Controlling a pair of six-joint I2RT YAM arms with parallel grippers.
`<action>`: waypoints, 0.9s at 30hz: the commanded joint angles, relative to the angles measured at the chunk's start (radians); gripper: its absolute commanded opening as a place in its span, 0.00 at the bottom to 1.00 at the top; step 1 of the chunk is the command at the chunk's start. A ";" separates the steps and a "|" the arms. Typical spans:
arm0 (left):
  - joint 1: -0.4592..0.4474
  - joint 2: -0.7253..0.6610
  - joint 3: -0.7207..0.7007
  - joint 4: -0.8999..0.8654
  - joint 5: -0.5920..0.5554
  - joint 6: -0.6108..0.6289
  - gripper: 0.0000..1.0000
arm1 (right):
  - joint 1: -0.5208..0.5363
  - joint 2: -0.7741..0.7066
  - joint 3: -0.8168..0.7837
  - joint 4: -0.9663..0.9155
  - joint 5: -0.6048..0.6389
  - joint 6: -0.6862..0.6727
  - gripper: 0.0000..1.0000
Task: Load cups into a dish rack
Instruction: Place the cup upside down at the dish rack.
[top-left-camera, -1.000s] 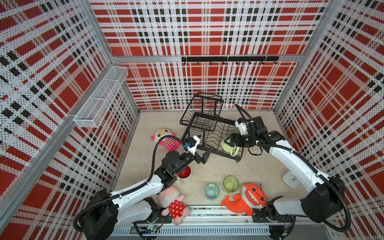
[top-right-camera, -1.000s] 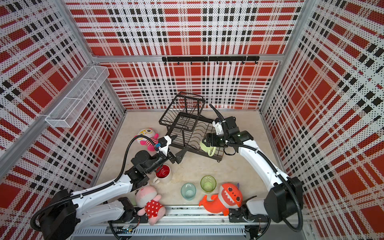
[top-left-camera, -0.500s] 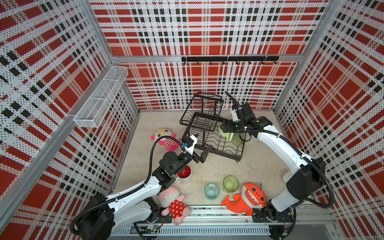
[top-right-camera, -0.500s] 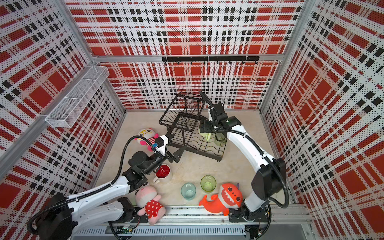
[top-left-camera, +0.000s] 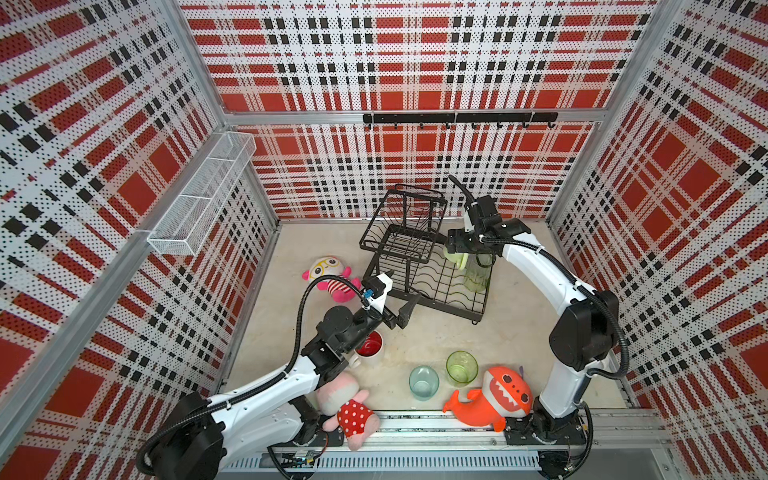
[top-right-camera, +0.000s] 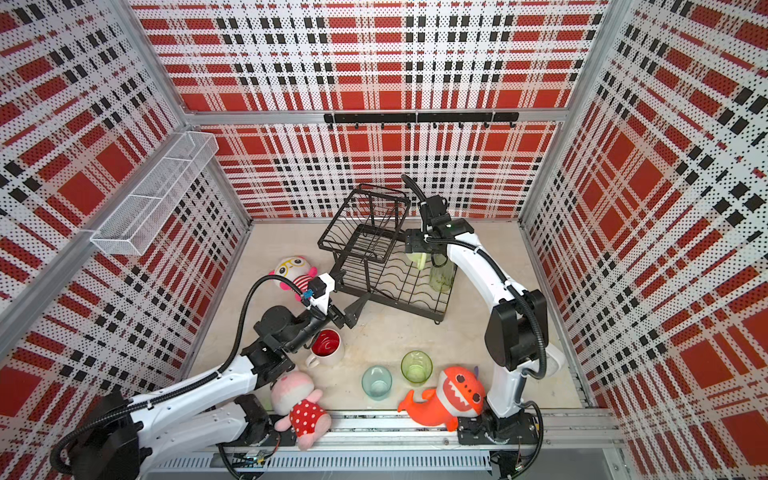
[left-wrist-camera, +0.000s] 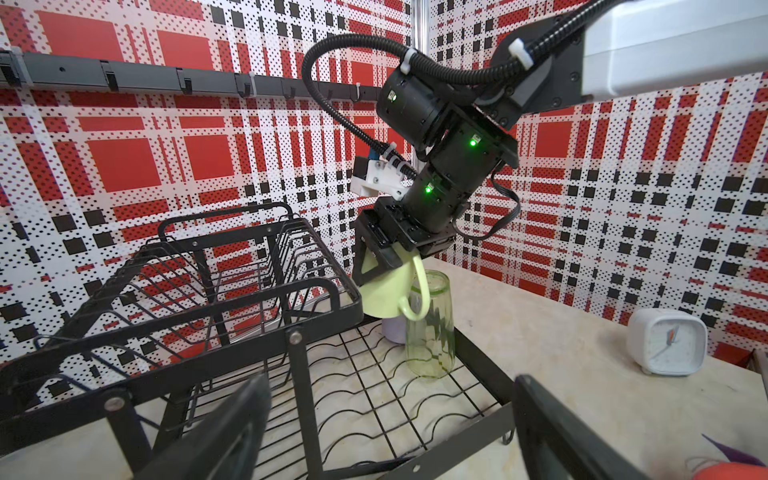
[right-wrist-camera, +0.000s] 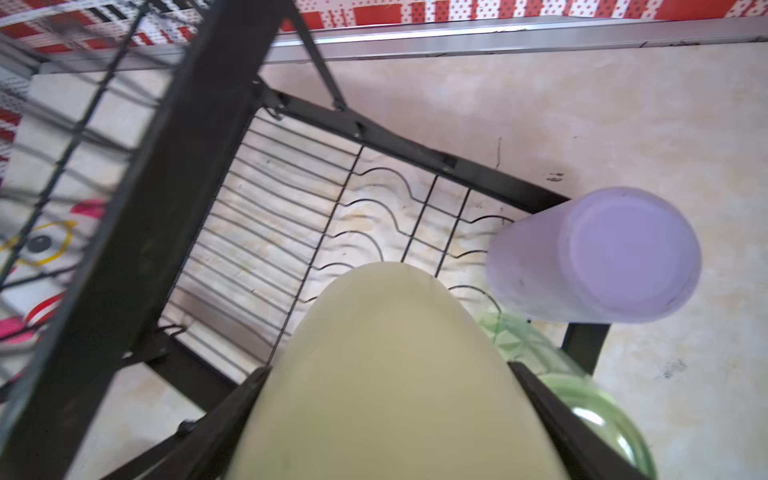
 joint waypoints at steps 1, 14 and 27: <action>-0.002 -0.014 0.004 -0.012 -0.016 0.026 0.93 | -0.014 0.031 0.073 0.028 0.021 -0.021 0.71; 0.004 -0.005 0.014 -0.029 -0.019 0.046 0.93 | -0.015 0.194 0.233 -0.002 0.093 0.044 0.69; 0.012 0.002 0.013 -0.032 -0.004 0.046 0.93 | 0.003 0.367 0.367 -0.051 0.232 0.057 0.69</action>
